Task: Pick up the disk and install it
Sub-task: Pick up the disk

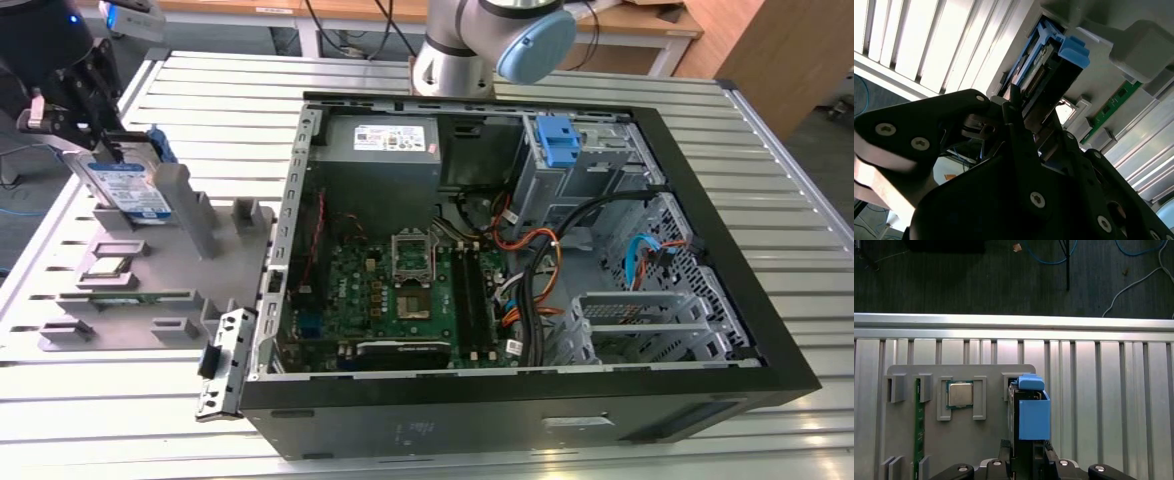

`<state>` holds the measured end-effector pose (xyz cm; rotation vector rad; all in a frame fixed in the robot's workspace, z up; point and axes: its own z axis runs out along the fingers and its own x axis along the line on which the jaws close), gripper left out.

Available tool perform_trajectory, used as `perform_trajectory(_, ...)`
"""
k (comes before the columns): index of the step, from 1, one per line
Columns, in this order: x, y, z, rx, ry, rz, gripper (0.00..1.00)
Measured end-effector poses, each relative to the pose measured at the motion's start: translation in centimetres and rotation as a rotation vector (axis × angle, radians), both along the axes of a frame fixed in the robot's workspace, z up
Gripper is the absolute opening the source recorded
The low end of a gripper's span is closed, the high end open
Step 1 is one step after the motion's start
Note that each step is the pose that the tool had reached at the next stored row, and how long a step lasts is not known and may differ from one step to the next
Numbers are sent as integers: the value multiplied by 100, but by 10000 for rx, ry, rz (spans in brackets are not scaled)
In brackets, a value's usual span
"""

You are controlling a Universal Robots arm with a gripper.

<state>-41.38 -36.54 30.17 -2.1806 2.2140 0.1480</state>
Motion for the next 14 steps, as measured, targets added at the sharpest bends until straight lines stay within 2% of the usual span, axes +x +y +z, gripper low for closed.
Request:
perform_trajectory(6,0,0,90,-1,1,-1,35)
perform_trajectory(14,0,0,332,-1,0,0,35)
